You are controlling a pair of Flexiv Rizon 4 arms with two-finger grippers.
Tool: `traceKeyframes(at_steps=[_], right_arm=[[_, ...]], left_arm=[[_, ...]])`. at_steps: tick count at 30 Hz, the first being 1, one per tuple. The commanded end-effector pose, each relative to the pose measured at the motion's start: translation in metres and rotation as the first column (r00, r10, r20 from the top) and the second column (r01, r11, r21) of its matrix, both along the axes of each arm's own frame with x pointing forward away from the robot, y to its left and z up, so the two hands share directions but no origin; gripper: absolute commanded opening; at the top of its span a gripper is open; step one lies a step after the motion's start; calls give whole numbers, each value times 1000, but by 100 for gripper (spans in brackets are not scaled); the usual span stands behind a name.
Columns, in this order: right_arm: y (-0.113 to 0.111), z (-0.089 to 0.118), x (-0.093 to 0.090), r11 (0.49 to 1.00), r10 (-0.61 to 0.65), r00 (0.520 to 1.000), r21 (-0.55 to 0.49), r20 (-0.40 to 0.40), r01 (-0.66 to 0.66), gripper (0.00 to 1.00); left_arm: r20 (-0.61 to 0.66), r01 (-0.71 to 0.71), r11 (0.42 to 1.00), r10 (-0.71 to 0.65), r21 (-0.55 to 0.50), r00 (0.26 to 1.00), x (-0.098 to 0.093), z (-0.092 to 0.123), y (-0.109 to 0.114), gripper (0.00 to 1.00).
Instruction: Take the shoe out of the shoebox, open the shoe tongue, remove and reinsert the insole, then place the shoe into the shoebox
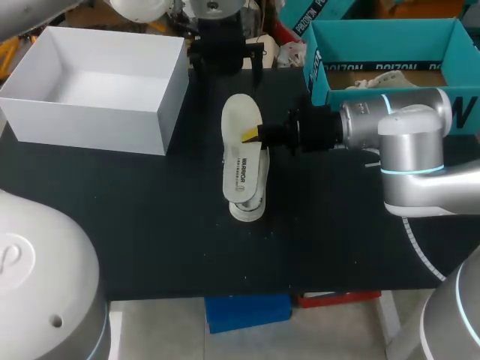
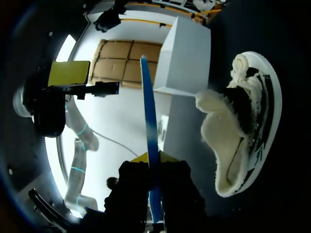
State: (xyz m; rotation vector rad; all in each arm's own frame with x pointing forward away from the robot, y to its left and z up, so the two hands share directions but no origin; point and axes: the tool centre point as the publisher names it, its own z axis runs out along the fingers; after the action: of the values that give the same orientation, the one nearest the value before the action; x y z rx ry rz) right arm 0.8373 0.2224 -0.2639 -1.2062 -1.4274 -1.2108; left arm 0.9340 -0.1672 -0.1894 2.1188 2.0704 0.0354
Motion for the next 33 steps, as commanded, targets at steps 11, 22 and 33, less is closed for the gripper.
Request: traceKeyframes(at_steps=[11,22,33], right_arm=[[1,0,0,1000,-2,1000,-2,0,2,0],[1,0,0,1000,-2,1000,-2,0,2,0],[1,0,0,1000,-2,1000,-2,0,2,0]], left_arm=[[-27,-16,999,17,51,999,-74,8,17,100],[-15,-39,998,39,49,999,-155,-4,45,100],[4,42,999,-42,19,999,-192,-20,32,100]])
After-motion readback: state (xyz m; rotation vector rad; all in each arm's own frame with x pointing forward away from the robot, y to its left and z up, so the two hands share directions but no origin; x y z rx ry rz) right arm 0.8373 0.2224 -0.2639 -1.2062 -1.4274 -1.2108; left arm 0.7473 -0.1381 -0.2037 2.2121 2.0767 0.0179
